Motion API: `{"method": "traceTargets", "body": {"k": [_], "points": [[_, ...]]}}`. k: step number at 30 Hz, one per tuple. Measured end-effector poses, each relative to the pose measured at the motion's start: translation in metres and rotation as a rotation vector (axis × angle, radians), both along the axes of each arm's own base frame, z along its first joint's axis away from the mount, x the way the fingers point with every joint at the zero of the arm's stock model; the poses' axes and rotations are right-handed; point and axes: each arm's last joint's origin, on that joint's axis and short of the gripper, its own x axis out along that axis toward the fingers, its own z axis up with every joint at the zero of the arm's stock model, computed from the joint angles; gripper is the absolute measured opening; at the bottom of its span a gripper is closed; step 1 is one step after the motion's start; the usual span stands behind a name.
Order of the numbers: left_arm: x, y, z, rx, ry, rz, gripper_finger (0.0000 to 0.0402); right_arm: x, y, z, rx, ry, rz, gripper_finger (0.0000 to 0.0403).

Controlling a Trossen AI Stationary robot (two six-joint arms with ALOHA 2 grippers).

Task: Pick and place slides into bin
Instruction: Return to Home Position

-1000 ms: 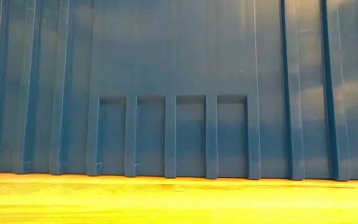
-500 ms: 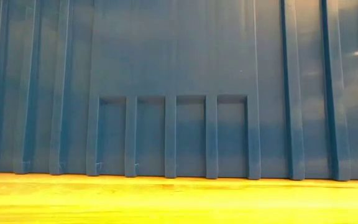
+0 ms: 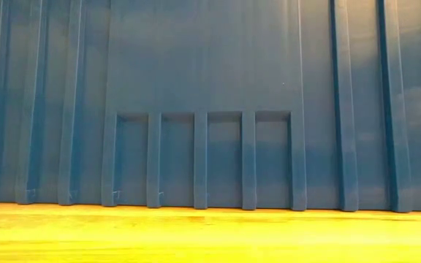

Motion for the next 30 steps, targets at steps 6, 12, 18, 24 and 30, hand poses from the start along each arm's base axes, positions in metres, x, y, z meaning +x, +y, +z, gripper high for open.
{"method": "traceTargets", "body": {"k": [6, 12, 18, 24, 30], "points": [[0.001, 0.000, -0.001, 0.002, 0.006, 0.000, 0.0000, 0.003, 0.000, -0.014, -0.001, 0.137, -0.003, 0.0008], [0.003, -0.001, -0.003, 0.002, 0.011, -0.001, 0.0000, 0.002, 0.000, -0.010, -0.051, 0.061, -0.022, 0.0008], [0.019, -0.006, -0.022, 0.003, 0.051, -0.060, 0.0000, 0.002, -0.003, -0.010, -0.027, 0.068, -0.093, 0.0008], [0.054, -0.022, -0.049, -0.024, -0.040, -0.320, 0.0000, 0.002, -0.004, -0.010, 0.041, 0.067, -0.133, 0.0008], [0.074, -0.029, -0.093, -0.078, -0.095, -0.398, 0.0000, 0.001, -0.005, -0.007, 0.071, 0.032, -0.171, 0.0008]]}}
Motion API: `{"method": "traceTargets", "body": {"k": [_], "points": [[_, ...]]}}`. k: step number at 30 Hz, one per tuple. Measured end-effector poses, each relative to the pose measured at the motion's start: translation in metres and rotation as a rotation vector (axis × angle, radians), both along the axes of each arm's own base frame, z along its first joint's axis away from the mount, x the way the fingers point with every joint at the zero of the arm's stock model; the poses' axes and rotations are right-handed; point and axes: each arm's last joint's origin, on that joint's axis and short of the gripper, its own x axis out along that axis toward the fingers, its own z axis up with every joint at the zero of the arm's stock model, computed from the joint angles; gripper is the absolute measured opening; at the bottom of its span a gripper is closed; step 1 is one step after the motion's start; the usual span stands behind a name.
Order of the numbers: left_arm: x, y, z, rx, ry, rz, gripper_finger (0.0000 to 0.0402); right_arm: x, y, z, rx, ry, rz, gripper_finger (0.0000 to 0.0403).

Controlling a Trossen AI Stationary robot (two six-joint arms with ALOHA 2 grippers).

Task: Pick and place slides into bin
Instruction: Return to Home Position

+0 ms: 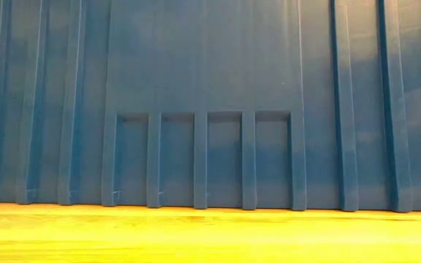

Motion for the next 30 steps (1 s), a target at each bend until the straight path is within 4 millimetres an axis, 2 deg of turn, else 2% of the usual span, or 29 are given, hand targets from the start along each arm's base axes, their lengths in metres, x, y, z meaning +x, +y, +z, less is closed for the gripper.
{"method": "traceTargets", "body": {"k": [5, 8, 11, 14, 19, 25, 28, 30], "points": [[0.015, -0.004, -0.041, -0.033, -0.121, -0.020, 0.0000, -0.001, -0.001, 0.002, 0.053, -0.028, -0.033, 0.0008], [0.020, -0.005, -0.070, -0.065, -0.097, -0.029, 0.0000, -0.001, -0.002, 0.002, 0.067, -0.029, -0.046, 0.0008], [0.021, -0.005, -0.091, -0.085, -0.081, -0.026, 0.0000, -0.001, -0.002, 0.002, 0.069, -0.030, -0.055, 0.0008], [0.020, 0.000, -0.111, -0.095, -0.067, 0.049, 0.0000, -0.001, -0.003, 0.002, 0.083, -0.030, -0.074, 0.0008], [0.010, 0.008, -0.118, -0.117, -0.133, 0.056, 0.0000, -0.001, -0.003, 0.001, 0.105, -0.033, -0.099, 0.0008], [0.014, 0.007, -0.131, -0.087, -0.016, 0.018, 0.0000, -0.001, -0.003, 0.001, 0.104, -0.033, -0.100, 0.0008], [0.018, 0.006, -0.150, -0.103, 0.071, 0.017, 0.0000, -0.001, -0.003, 0.001, 0.104, -0.033, -0.100, 0.0008], [0.019, 0.006, -0.154, -0.127, 0.047, 0.005, 0.0000, -0.001, -0.003, 0.001, 0.102, -0.032, -0.099, 0.0008]]}}
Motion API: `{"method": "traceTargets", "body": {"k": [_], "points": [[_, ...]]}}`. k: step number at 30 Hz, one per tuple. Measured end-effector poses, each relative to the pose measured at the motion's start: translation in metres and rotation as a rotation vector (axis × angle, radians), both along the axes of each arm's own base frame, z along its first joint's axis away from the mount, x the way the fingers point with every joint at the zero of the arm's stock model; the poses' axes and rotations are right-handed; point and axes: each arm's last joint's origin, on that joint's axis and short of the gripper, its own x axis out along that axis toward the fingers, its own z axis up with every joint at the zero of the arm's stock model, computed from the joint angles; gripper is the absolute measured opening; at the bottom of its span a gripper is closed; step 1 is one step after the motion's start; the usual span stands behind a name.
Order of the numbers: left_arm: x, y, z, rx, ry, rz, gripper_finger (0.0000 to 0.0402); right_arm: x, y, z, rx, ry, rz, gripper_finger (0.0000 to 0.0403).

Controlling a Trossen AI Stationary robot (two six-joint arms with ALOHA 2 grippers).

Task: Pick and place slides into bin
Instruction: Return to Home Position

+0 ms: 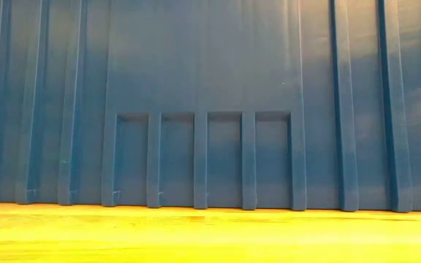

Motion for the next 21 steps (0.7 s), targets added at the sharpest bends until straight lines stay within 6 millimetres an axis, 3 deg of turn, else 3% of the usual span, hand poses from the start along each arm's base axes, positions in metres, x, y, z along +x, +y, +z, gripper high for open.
{"method": "traceTargets", "body": {"k": [11, 21], "points": [[0.0014, -0.0004, -0.0065, 0.002, 0.017, -0.009, 0.0000, 0.0041, 0.0007, -0.0086, -0.185, 0.147, -0.007, 0.0008], [0.0014, -0.0005, -0.0059, -0.023, 0.006, -0.018, 0.0000, 0.0053, 0.0066, -0.0089, -0.165, 0.127, 0.205, 0.0008]]}}
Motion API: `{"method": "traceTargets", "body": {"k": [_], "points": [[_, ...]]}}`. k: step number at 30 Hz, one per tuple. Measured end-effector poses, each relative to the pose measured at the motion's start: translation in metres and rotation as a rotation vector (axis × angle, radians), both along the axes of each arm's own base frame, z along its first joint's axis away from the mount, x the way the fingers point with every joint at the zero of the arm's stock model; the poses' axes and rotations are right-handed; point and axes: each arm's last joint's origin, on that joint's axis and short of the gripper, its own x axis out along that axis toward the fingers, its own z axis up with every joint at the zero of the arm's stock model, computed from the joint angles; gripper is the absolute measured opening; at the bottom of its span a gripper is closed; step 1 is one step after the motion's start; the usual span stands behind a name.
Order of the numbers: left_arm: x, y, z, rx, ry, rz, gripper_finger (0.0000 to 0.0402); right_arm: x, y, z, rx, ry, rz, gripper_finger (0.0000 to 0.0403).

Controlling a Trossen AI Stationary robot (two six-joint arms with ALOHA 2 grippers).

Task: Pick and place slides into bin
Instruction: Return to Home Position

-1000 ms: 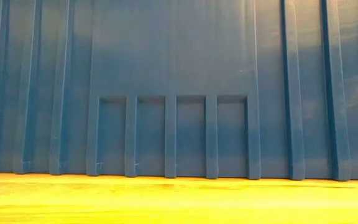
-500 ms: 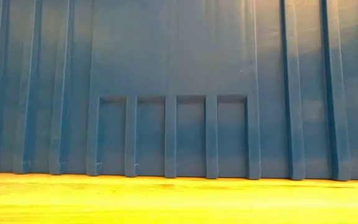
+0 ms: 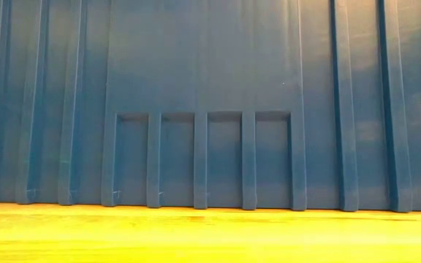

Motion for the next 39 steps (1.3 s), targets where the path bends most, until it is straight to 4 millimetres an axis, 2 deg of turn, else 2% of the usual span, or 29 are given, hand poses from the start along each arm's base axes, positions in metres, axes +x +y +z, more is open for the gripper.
{"method": "traceTargets", "body": {"k": [39], "points": [[0.0022, -0.0002, -0.0030, 0.004, 0.031, 0.001, 0.0000, 0.0000, -0.0006, -0.0007, 0.009, 0.005, -0.018, 0.0008]]}}
